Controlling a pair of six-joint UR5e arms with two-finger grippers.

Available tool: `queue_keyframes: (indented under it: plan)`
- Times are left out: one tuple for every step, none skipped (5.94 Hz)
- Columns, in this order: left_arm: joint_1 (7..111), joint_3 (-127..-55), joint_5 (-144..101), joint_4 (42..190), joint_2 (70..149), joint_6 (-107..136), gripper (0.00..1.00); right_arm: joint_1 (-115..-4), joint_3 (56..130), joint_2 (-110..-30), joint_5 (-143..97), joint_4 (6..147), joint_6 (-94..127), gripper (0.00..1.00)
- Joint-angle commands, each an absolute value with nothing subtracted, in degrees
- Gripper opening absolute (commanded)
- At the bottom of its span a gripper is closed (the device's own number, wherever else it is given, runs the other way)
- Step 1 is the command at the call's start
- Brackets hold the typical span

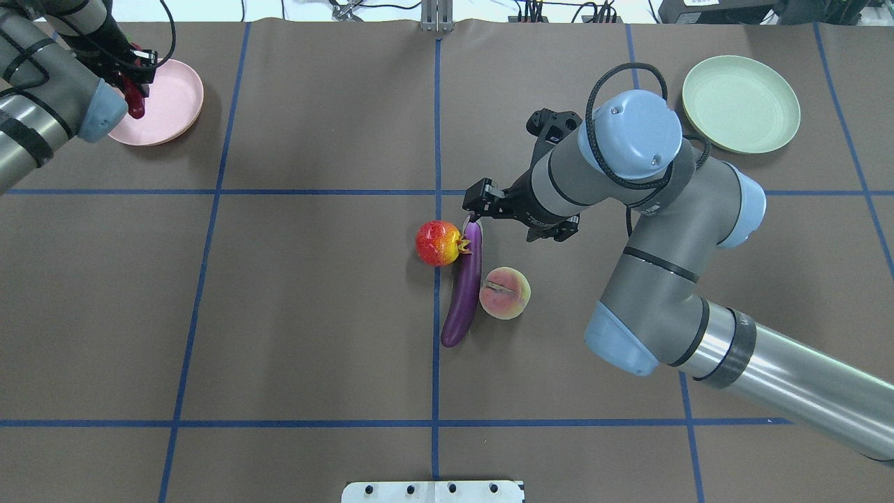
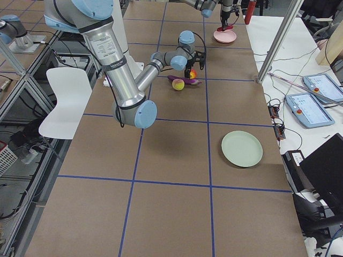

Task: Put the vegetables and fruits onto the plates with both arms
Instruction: 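Carry the chili to the pink plate while the right gripper reaches toward the pomegranate, then lower the right gripper onto the red pomegranate and close it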

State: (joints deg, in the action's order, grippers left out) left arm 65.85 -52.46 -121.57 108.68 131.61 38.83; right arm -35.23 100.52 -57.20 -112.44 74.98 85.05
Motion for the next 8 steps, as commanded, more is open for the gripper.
queue_keyframes:
  plan:
    - [65.83, -40.92, -120.94, 116.33, 136.3, 38.85, 0.46, -32.27, 99.94, -55.64, -108.74, 75.58, 88.14, 1.0]
    - [65.83, -41.13, -120.85, 116.71, 136.58, 38.85, 0.99, -31.65, 98.89, -54.5, -108.02, 77.24, 88.24, 1.0]
    - [65.83, -41.31, -120.85, 116.72, 136.49, 39.28, 1.0, -31.29, 95.48, -50.75, -107.06, 79.43, 88.24, 1.0]
    - [65.74, -41.66, -120.85, 116.72, 136.58, 39.46, 1.0, -31.29, 93.62, -48.89, -107.05, 79.89, 88.24, 1.0]
    - [65.66, -41.75, -120.85, 117.24, 136.58, 40.33, 1.0, -31.38, 90.04, -46.43, -106.53, 79.89, 88.24, 1.0]
    - [65.57, -42.44, -120.85, 117.51, 136.41, 40.78, 1.0, -31.38, 85.04, -43.19, -105.57, 79.89, 88.33, 0.99]
    - [65.39, -43.5, -120.85, 117.42, 136.15, 41.91, 1.0, -31.29, 84.12, -42.37, -105.47, 79.81, 89.37, 0.99]
    - [65.39, -43.85, -120.85, 117.42, 135.97, 42.01, 1.0, -31.2, 82.89, -42.19, -105.47, 79.72, 90.17, 0.99]
